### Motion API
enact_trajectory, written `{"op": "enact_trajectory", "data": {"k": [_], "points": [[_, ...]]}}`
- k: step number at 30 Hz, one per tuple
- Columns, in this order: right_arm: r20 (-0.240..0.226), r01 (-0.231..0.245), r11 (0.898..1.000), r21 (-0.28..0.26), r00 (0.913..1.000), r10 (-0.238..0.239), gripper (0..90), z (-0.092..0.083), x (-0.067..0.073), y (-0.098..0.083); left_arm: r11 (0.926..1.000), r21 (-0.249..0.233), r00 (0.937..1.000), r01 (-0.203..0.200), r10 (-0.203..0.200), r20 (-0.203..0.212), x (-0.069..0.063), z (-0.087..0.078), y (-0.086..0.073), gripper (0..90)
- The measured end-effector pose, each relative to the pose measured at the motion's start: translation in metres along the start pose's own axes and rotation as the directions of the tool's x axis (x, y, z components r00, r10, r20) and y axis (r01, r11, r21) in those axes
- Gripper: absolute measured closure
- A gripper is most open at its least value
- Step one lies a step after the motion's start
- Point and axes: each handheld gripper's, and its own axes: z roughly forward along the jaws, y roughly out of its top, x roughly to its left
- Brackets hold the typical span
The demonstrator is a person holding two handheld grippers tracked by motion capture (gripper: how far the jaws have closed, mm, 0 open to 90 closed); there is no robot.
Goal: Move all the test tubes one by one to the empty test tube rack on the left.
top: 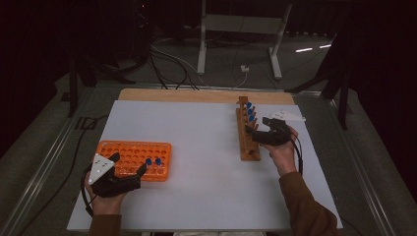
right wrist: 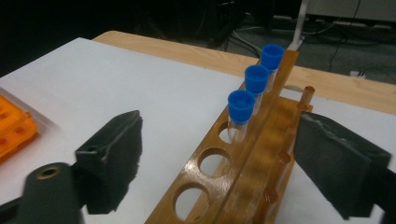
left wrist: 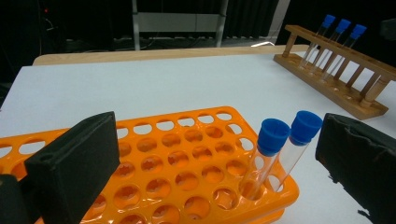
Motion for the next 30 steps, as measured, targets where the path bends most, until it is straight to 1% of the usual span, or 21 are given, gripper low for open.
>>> {"op": "enact_trajectory", "data": {"k": [3, 5, 6, 8, 12, 14, 16, 17, 23, 26, 27, 30], "points": [[0.005, -0.006, 1.0, 0.013, 1.0, 0.006, 29.7, 0.009, -0.003, 0.002, 1.0, 0.003, 1.0, 0.006, -0.006, 0.002, 0.0, 0.001, -0.001, 0.8], [0.004, -0.013, 1.0, 0.018, 0.9999, 0.013, 38.8, 0.014, -0.005, 0.004, 1.0, 0.005, 1.0, 0.003, -0.003, 0.002, 0.0, 0.001, -0.001, 0.8], [0.019, -0.011, 1.0, 0.022, 0.9998, 0.011, 41.9, 0.017, -0.006, 0.006, 1.0, 0.004, 1.0, 0.002, -0.002, 0.001, 0.0, 0.001, -0.001, 0.8], [0.026, -0.007, 0.999, 0.038, 0.9996, 0.006, 50.3, 0.022, -0.007, 0.008, 1.0, 0.003, 1.0, 0.003, -0.003, 0.0, 0.0, 0.0, -0.001, 0.8], [0.032, 0.006, 0.997, 0.081, 0.9994, -0.009, 61.9, 0.032, -0.008, 0.007, 1.0, 0.002, 1.0, 0.005, -0.005, -0.003, 0.002, -0.001, -0.001, 0.9], [0.036, 0.015, 0.996, 0.091, 0.9992, -0.018, 66.0, 0.036, -0.008, 0.005, 1.0, 0.003, 1.0, 0.006, -0.006, -0.004, 0.002, -0.001, -0.001, 0.9], [0.041, 0.013, 0.994, 0.104, 0.999, -0.017, 71.5, 0.038, -0.007, 0.004, 1.0, 0.001, 0.9999, 0.007, -0.007, -0.008, 0.003, -0.001, -0.001, 0.9], [0.036, 0.014, 0.994, 0.107, 0.9992, -0.018, 73.1, 0.039, -0.006, 0.004, 1.0, 0.0, 0.9999, 0.005, -0.005, -0.01, 0.003, -0.002, -0.001, 0.9], [0.06, 0.035, 0.994, 0.1, 0.9973, -0.042, 75.0, 0.043, -0.003, 0.004, 1.0, -0.004, 0.9999, 0.005, -0.005, -0.012, 0.003, -0.002, -0.001, 1.2], [0.085, 0.038, 0.994, 0.104, 0.9953, -0.047, 75.6, 0.045, -0.002, 0.004, 1.0, -0.004, 0.9999, 0.004, -0.004, -0.012, 0.002, -0.002, -0.001, 1.2], [0.085, 0.032, 0.995, 0.1, 0.9956, -0.04, 75.6, 0.045, -0.002, 0.004, 1.0, -0.003, 0.9999, 0.004, -0.004, -0.013, 0.003, -0.002, -0.001, 1.2], [0.088, 0.036, 0.995, 0.093, 0.9952, -0.044, 75.9, 0.046, -0.002, 0.004, 1.0, -0.003, 0.9999, 0.006, -0.006, -0.013, 0.003, -0.003, -0.002, 1.2]]}}
